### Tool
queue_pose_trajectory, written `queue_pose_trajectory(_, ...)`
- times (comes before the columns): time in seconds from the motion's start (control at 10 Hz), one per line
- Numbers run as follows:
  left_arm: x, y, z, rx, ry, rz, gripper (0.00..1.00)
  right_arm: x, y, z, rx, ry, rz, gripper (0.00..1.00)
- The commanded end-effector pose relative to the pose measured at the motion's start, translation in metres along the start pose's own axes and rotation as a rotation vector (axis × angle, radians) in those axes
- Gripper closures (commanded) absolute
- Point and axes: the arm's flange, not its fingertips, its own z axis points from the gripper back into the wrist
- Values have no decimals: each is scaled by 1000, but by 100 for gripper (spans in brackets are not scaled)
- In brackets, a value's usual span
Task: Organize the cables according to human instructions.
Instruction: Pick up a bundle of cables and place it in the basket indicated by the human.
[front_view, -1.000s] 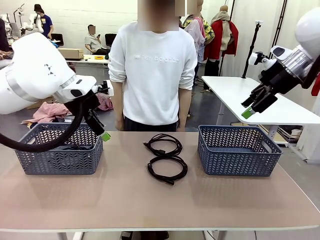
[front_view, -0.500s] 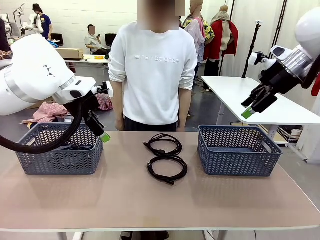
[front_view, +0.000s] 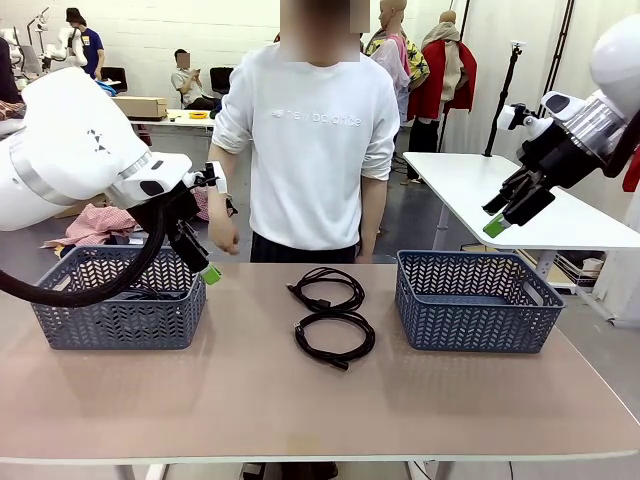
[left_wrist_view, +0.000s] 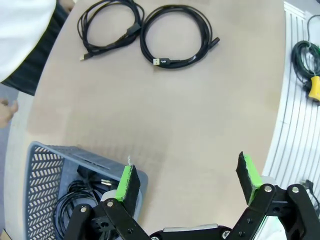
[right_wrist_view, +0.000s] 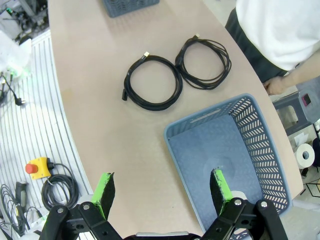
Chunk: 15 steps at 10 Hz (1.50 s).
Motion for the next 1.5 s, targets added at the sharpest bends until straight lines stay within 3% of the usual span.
queue_pose_trajectory(0.0, 1, 1, 1, 3, 1, -1, 0, 2, -1, 2, -3, 1, 2, 0)
queue_pose_trajectory(1.4, 0, 0, 0, 0, 0, 0, 0, 2, -1, 2, -3, 1, 2, 0)
